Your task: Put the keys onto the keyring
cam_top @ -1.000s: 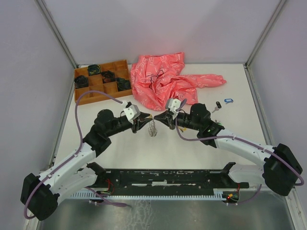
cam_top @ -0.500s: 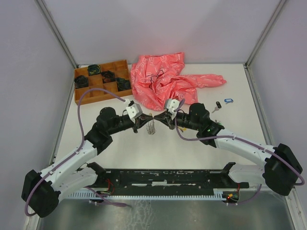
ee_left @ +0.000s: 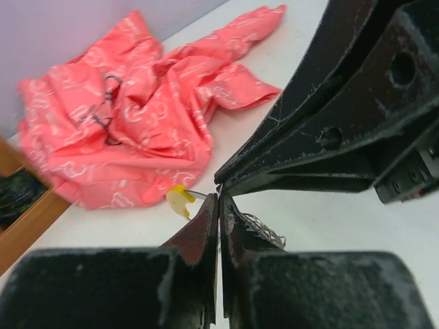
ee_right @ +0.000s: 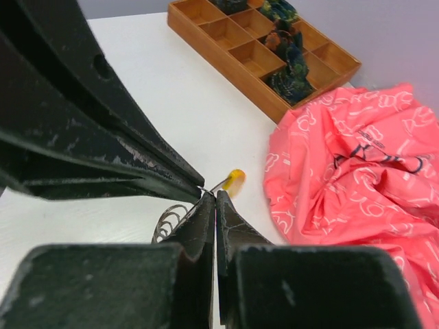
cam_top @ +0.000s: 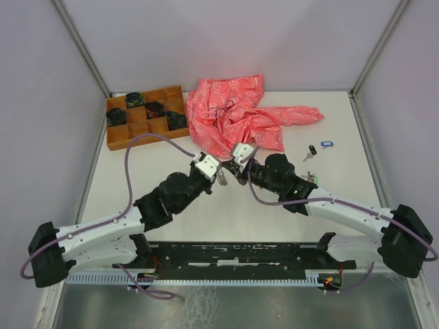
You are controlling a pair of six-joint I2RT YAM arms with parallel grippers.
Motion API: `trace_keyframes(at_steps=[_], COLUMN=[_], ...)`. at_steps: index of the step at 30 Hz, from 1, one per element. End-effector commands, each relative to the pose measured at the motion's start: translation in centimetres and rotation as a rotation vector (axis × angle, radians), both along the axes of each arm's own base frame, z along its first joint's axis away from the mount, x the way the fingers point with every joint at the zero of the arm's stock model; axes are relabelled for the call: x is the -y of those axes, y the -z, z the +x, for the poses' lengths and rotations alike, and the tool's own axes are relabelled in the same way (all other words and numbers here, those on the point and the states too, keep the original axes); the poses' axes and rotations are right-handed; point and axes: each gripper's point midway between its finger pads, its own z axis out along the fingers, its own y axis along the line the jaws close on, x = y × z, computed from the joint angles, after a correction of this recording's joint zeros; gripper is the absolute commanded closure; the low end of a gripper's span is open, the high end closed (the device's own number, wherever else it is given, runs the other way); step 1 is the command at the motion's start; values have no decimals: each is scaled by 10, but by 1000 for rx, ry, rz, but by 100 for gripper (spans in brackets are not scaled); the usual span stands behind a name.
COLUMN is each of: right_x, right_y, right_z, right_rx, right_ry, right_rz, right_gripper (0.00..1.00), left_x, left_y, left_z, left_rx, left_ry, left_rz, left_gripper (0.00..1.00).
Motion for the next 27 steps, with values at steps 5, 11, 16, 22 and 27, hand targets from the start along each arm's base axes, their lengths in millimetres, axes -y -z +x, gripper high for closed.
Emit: trace_keyframes(at_steps=[5, 11, 16, 22, 27], right_x=[-4, 8, 13, 17, 18], right_y=[-40, -39, -37, -38, -38], right_z=[9, 16, 17, 14, 11], right_rx=[61, 46, 43, 61, 68], right_ry=[129, 206, 221, 218, 196], right_rz=[123, 121, 105, 92, 83], right_gripper=[99, 99, 99, 99, 99], left_x=[-12, -13, -13, -20, -9], left_y=[-30, -27, -20, -10, -11], left_z=[19, 17, 14, 19, 11], left_rx=[103, 67, -18, -141, -153], left_ry=[-544, -551, -408, -233, -37], left_rz=[4, -56, -150, -273, -286], left_gripper=[83, 68, 53, 51, 51])
